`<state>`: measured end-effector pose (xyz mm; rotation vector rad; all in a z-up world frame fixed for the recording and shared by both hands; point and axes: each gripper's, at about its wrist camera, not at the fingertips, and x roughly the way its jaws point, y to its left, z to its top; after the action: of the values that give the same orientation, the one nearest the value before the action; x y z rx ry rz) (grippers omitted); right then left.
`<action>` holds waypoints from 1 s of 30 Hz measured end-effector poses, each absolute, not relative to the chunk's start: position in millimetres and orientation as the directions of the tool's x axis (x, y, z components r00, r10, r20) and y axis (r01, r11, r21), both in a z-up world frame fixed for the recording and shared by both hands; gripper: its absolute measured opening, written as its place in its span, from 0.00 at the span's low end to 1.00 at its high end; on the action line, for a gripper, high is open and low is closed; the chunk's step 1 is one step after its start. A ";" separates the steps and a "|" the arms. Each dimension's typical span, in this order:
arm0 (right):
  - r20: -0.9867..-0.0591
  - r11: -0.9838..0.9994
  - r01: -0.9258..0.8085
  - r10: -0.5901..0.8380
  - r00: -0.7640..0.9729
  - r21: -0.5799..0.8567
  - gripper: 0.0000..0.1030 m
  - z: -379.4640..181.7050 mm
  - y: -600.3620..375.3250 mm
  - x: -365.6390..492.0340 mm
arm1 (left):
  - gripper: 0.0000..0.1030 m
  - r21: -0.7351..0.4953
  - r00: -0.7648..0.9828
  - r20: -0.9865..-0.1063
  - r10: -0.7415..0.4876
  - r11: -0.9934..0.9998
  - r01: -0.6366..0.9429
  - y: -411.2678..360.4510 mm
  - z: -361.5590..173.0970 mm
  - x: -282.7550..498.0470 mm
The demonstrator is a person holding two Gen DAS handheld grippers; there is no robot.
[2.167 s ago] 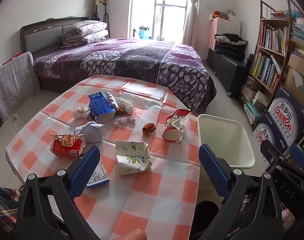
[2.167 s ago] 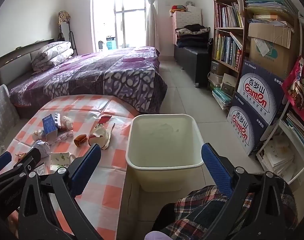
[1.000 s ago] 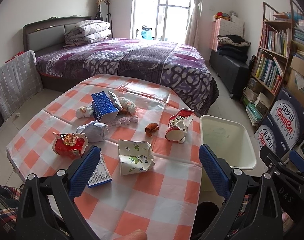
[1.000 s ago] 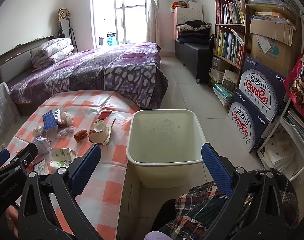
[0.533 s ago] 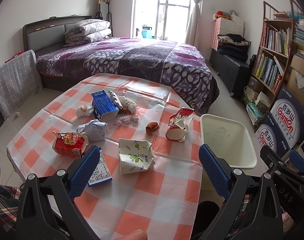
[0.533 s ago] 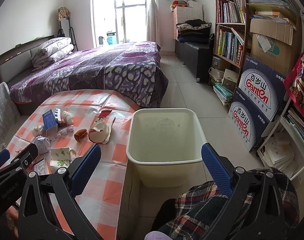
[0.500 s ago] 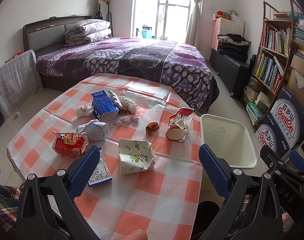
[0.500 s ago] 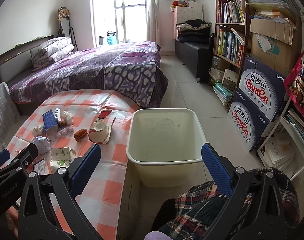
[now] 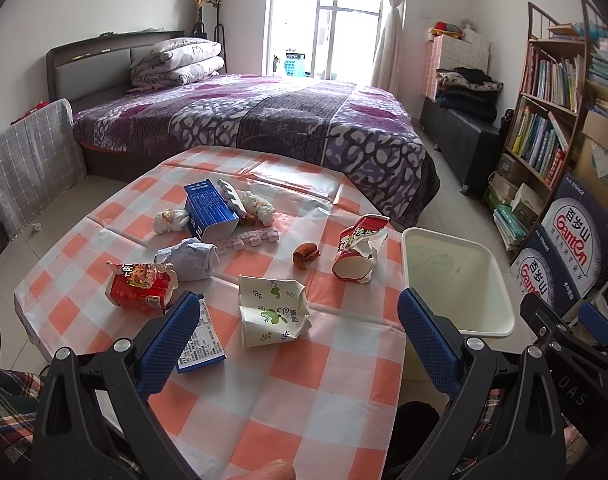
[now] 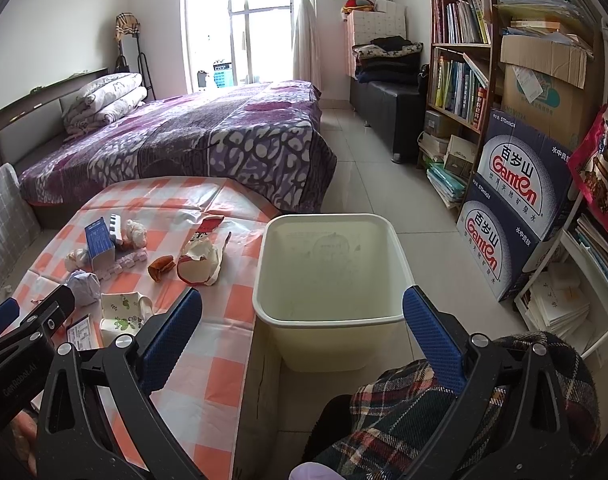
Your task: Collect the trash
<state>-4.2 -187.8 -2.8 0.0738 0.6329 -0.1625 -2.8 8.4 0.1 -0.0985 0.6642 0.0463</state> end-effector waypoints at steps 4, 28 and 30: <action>-0.595 0.985 0.173 -0.128 0.793 0.019 0.93 -2.6 -187.8 -4.1 | 0.93 -0.078 0.786 -0.618 0.012 0.994 -0.077 10.2 -1.0 -3.6; -0.596 0.985 0.173 -0.128 0.793 0.019 0.93 -1.5 -187.5 -4.1 | 0.93 -0.078 0.783 -0.621 0.015 0.994 -0.080 13.7 -3.0 -5.0; -0.600 0.985 0.172 -0.124 0.790 0.023 0.93 -0.5 -188.5 -4.5 | 0.93 -0.079 0.780 -0.626 0.018 0.993 -0.086 17.2 -4.8 -5.5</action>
<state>-4.5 -188.5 -0.5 0.0777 0.6398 -0.1597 -5.5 17.2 -4.8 -0.1052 0.6742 0.0567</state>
